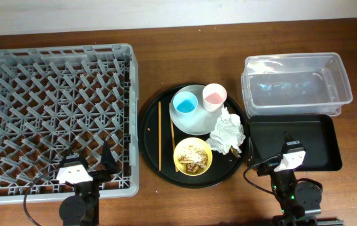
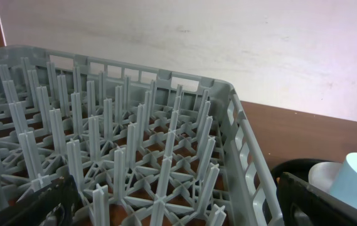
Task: Sort waste into correct bins and load items into the dishwasher rack
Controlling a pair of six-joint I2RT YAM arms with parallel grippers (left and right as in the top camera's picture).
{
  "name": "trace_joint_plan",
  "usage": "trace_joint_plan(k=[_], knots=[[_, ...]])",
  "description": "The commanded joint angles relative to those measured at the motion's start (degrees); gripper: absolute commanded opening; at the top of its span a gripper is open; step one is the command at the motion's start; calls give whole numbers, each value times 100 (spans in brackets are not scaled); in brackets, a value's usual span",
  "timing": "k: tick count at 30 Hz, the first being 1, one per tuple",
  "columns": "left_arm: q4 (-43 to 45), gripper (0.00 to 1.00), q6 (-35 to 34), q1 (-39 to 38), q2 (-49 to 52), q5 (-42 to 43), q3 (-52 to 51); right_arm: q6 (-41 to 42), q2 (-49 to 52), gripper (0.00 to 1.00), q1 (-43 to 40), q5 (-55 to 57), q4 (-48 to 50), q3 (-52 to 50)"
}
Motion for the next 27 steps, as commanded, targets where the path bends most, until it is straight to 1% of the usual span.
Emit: trace_joint_plan(k=[1,16,18,20,21,23,24,25,27], knots=[[-31,99,114,-33,-26,63,-11,9,-28,99,-33,33,-28,-26],[-31,99,116,-33,-26,63,-11,44,-22,99,-33,15,-33,-26],[-31,99,114,-33,-26,63,-11,769,20,99,-33,-55,-9,-17],[-31,99,116,-33,-26,63,-11,874,20,99,-33,-192,-275,221],[-31,99,116,-33,-26,63,-11,1196,22,99,-33,-208,-798,675],[-31,99,116,-33,-26,63,-11,1274,173,99,-33,-201,-1388,1532],[-28,99,114,-33,-26,63,-11,1274,481,99,-33,-184,-1657,2129],[-31,99,116,-33,-26,63,-11,1274,850,99,-33,-186,-1858,2662],[-28,99,116,-33,-26,63,-11,1272,2404,99,-33,-190,-3119,4516]])
